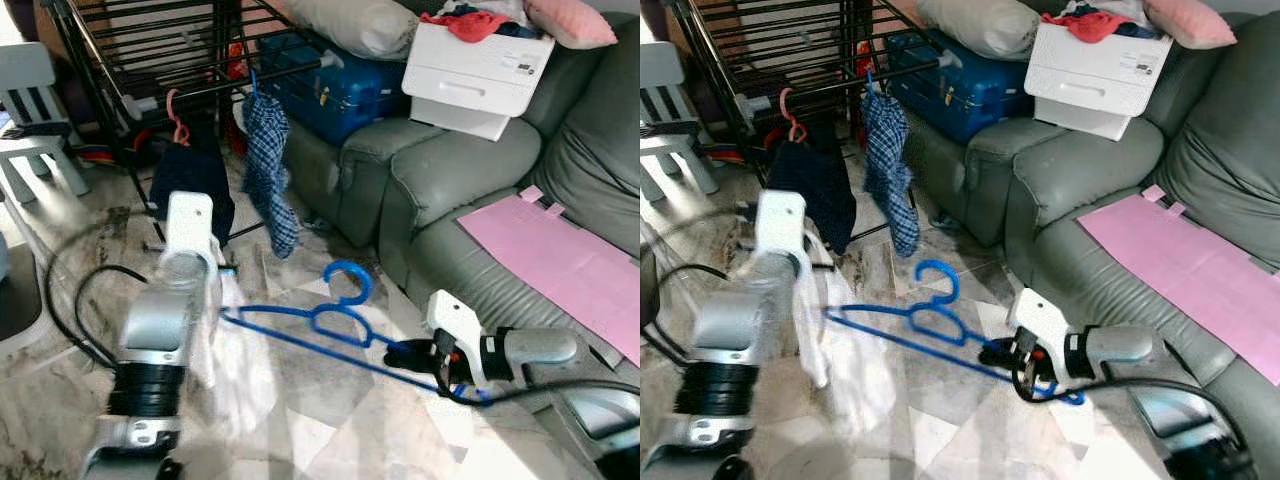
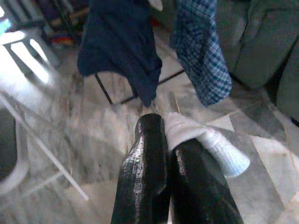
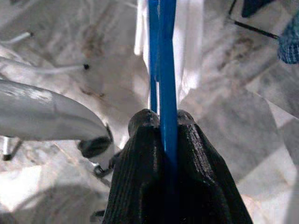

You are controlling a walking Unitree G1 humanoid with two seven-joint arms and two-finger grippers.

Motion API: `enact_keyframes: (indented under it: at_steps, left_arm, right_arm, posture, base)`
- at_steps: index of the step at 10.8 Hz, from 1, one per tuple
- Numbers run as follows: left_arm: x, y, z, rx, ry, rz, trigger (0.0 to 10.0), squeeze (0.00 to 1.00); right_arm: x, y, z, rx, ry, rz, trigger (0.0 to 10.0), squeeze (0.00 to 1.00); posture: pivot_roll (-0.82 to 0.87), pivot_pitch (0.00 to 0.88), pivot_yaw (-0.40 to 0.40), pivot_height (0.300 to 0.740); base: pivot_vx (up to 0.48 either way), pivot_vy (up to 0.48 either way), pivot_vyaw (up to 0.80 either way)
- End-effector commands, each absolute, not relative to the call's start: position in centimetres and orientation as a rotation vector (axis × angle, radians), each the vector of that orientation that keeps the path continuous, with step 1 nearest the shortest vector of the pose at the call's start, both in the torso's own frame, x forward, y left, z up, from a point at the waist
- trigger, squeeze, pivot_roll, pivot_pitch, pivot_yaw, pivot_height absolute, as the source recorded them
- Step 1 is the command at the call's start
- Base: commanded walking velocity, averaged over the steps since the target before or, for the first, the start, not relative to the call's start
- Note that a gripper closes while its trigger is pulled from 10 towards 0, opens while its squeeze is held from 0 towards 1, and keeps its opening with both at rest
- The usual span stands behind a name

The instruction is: Hang hanger

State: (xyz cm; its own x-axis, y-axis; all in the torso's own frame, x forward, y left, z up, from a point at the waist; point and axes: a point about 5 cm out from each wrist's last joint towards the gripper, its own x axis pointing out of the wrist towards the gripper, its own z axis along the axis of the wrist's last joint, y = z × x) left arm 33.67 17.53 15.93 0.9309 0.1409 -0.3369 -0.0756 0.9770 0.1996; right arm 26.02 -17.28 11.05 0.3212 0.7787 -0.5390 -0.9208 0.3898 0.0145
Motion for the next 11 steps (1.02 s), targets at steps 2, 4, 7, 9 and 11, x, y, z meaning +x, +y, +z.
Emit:
enact_keyframes:
  at_steps: [2, 4, 7, 9, 11]
  left_arm:
    - [33.1, 18.0, 17.0, 0.267, 0.286, 0.071, 10.0, 0.00]
    - [32.7, 17.3, 17.6, 0.241, 0.243, -0.014, 10.0, 0.00]
    - [32.1, 16.2, 17.6, 0.217, 0.274, -0.068, 10.0, 0.00]
    - [31.3, 15.7, 15.9, 0.195, 0.356, -0.038, 10.0, 0.00]
    - [31.0, 15.2, 15.0, 0.198, 0.393, -0.003, 10.0, 0.00]
  right_arm:
    - [26.8, -17.4, 11.4, -0.355, 0.485, 1.117, 10.0, 0.00]
    - [27.6, -17.7, 11.3, -0.374, 0.476, 1.076, 10.0, 0.00]
    - [29.0, -17.6, 11.1, -0.354, 0.430, 0.988, 10.0, 0.00]
    - [28.1, -16.8, 11.4, -0.333, 0.419, 1.088, 10.0, 0.00]
    - [26.8, -16.8, 11.9, -0.321, 0.447, 1.194, 10.0, 0.00]
  posture:
    - [-0.07, 0.000, -0.002, 0.740]
    - [-0.07, 0.000, -0.003, 0.740]
    - [-0.05, 0.000, 0.000, 0.740]
    - [-0.05, 0.000, 0.004, 0.740]
    - [-0.05, 0.000, 0.007, 0.740]
  base:
    - [0.000, 0.000, 0.00]
    - [0.000, 0.000, 0.00]
    - [0.000, 0.000, 0.00]
    - [0.000, 0.000, 0.00]
    - [0.000, 0.000, 0.00]
